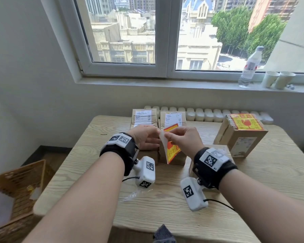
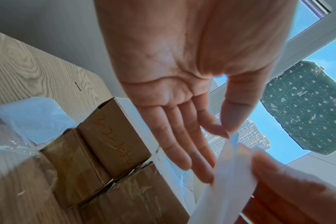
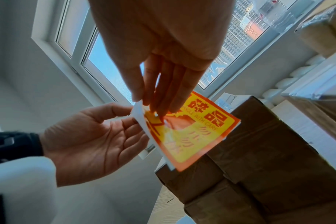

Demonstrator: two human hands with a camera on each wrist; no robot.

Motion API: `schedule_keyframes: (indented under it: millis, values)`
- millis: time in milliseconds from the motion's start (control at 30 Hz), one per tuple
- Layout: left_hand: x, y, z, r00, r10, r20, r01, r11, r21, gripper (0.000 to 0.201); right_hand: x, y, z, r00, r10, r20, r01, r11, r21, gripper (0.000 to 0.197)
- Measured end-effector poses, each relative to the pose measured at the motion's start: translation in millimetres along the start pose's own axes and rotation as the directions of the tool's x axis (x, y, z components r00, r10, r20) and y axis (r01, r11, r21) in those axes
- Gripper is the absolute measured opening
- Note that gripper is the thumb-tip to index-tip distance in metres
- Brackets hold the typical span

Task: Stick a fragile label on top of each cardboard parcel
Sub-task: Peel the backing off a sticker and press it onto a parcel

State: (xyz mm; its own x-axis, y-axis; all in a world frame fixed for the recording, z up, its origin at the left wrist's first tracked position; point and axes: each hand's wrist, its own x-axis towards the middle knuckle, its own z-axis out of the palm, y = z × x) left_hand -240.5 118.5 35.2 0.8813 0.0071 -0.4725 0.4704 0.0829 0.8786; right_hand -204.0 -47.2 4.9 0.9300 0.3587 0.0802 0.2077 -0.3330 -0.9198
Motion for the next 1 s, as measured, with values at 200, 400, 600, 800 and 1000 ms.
schedule_keyframes:
  millis: [200, 400, 600, 800, 1000]
  values:
    - [2, -1, 1, 0.995, 0.099, 0.030, -0.100, 0.995, 0.006, 0.018, 3, 1, -4, 1.000, 0.021, -0.021, -0.020, 0.999, 0.029, 0.016]
    - [2, 0, 5, 0.992, 0.124, -0.030, -0.124, 0.992, 0.014, 0.009, 0, -7, -7, 0.999, 0.043, 0.008, -0.044, 0.991, 0.129, 0.012]
    - [5, 4, 3, 0.983, 0.150, -0.105, -0.160, 0.982, -0.097, 0.006, 3, -8, -9, 0.998, 0.054, -0.021, -0.049, 0.978, 0.204, 0.031]
    - [7, 7, 3, 0.981, 0.173, -0.083, -0.183, 0.975, -0.123, 0.011, 5, -7, -5, 0.999, -0.034, -0.037, 0.036, 0.998, 0.058, 0.030]
    - [10, 7, -6, 0.973, 0.206, -0.105, -0.219, 0.966, -0.138, 0.015, 14, -10, 5, 0.995, -0.012, -0.099, 0.018, 0.998, 0.065, 0.011]
